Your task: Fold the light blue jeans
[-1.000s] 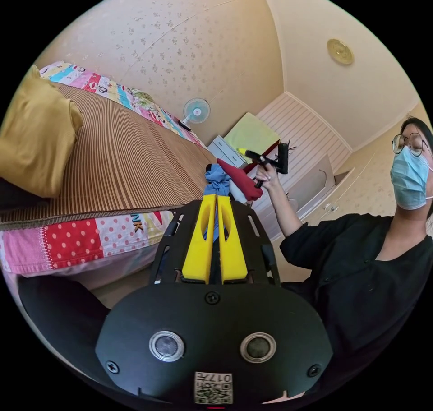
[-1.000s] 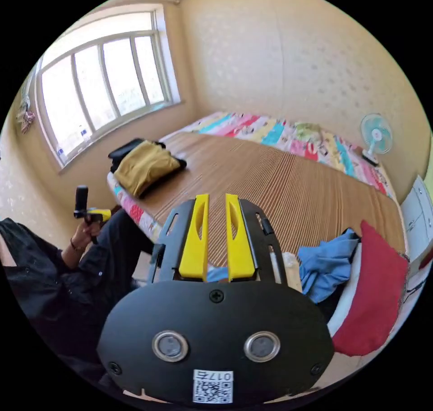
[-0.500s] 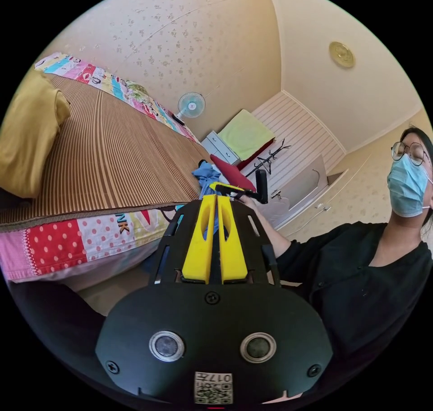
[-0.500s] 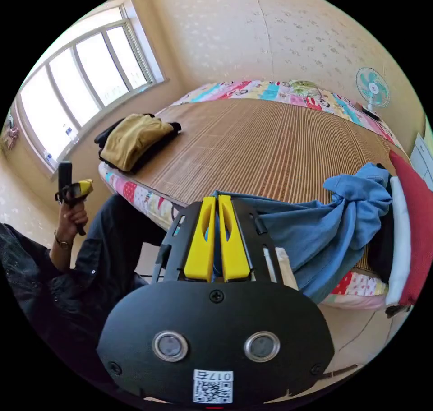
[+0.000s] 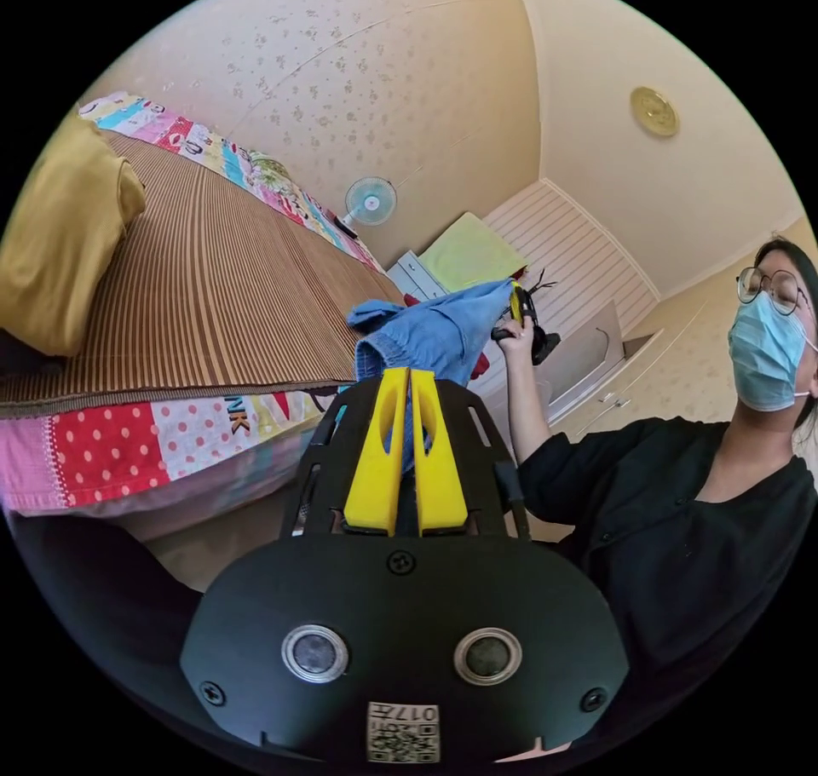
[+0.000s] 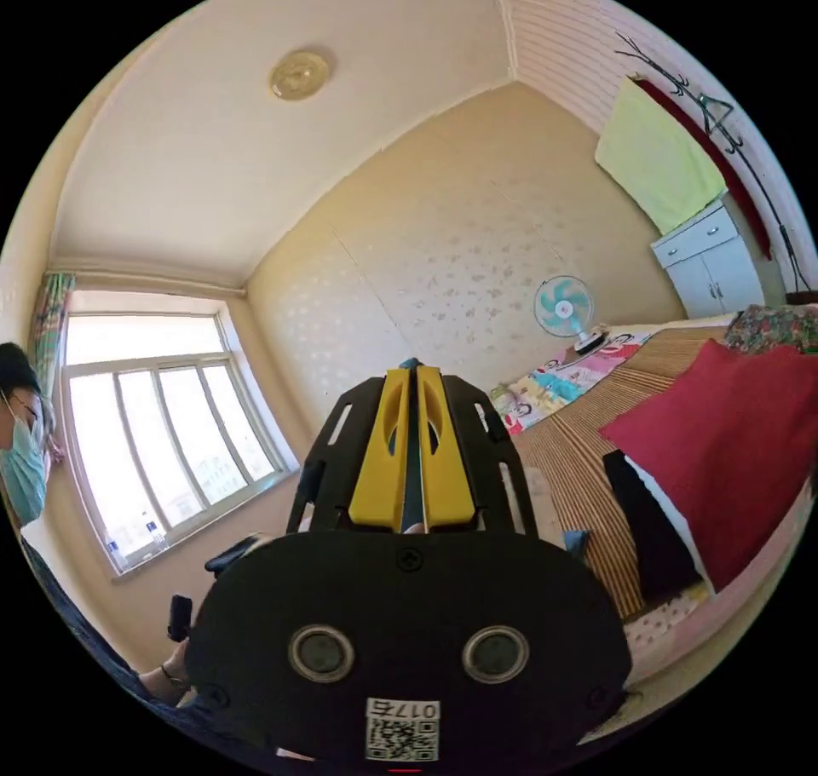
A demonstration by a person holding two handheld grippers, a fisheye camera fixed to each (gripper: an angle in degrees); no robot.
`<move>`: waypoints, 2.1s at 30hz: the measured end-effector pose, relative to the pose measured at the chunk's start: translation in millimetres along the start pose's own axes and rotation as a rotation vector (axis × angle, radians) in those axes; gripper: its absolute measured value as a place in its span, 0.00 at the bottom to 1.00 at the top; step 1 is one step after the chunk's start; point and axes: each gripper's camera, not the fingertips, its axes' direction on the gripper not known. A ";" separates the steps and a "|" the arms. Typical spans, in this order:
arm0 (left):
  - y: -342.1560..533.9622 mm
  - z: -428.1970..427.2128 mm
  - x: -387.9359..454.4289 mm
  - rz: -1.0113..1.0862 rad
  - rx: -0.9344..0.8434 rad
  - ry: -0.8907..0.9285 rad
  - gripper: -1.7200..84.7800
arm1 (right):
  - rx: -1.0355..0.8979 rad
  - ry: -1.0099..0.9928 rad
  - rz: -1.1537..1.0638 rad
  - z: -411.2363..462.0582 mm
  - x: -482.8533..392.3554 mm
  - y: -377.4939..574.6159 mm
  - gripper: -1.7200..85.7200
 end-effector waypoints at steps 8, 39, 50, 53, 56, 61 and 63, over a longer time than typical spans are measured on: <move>-9.9 30.8 -17.7 -0.034 -0.038 0.028 0.01 | -0.592 0.521 -0.174 60.1 35.5 132.4 0.04; -1.7 88.6 -29.6 -0.063 -0.105 0.068 0.01 | -0.405 -0.636 0.137 28.1 91.1 162.6 0.06; 14.1 120.4 6.4 0.054 -0.217 0.077 0.01 | 0.102 -1.349 0.177 -50.4 182.9 131.8 0.06; 18.9 118.2 23.2 0.115 -0.197 0.104 0.01 | 0.080 -1.437 0.288 -37.8 199.6 138.9 0.06; 15.2 121.0 47.4 0.216 -0.196 0.173 0.06 | -0.111 -1.443 0.264 -24.7 187.4 143.2 0.06; 2.4 125.5 108.2 0.499 -0.212 0.099 0.14 | -0.270 -1.575 0.267 -11.1 161.3 155.9 0.05; 1.2 126.5 134.5 0.627 -0.213 0.075 0.16 | -0.302 -1.680 0.297 -7.7 156.1 159.8 0.05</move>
